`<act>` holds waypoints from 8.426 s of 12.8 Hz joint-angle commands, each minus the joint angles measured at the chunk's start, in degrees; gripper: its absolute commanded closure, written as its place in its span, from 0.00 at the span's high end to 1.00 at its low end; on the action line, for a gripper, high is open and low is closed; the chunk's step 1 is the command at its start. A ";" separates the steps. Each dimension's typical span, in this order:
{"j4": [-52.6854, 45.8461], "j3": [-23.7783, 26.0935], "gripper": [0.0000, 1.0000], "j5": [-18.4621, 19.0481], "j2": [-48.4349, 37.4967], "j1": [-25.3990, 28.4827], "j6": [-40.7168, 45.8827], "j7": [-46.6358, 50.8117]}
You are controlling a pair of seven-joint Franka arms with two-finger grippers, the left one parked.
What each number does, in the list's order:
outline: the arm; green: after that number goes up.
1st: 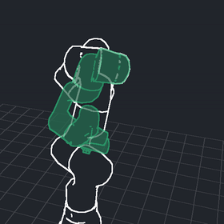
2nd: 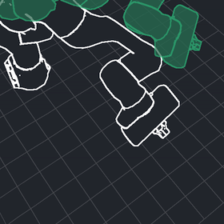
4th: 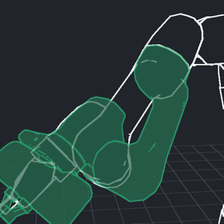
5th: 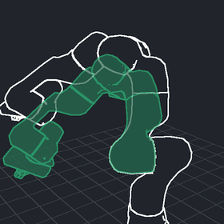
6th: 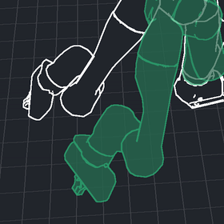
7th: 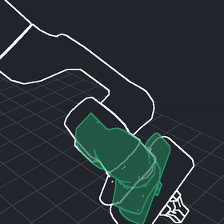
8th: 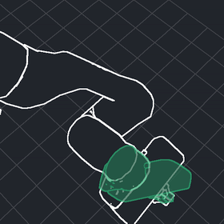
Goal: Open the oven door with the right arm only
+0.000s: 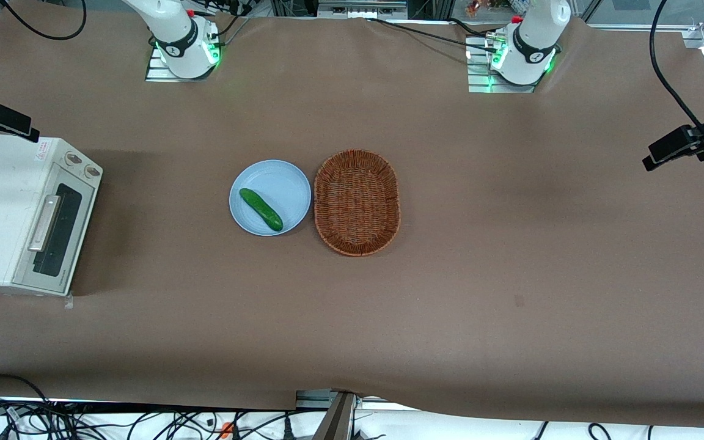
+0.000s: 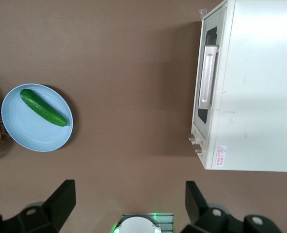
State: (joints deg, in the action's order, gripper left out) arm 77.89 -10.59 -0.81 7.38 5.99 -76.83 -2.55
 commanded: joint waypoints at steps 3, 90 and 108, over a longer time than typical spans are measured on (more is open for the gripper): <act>-0.02 0.31 1.00 0.90 -0.44 -0.46 0.72 -0.27; 19.32 0.75 0.00 23.41 21.62 2.53 -32.86 -29.36; 18.88 0.66 0.00 -0.83 28.74 1.83 -38.92 -27.51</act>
State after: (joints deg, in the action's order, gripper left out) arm 97.37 -9.62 1.32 35.85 8.20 -116.54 -29.60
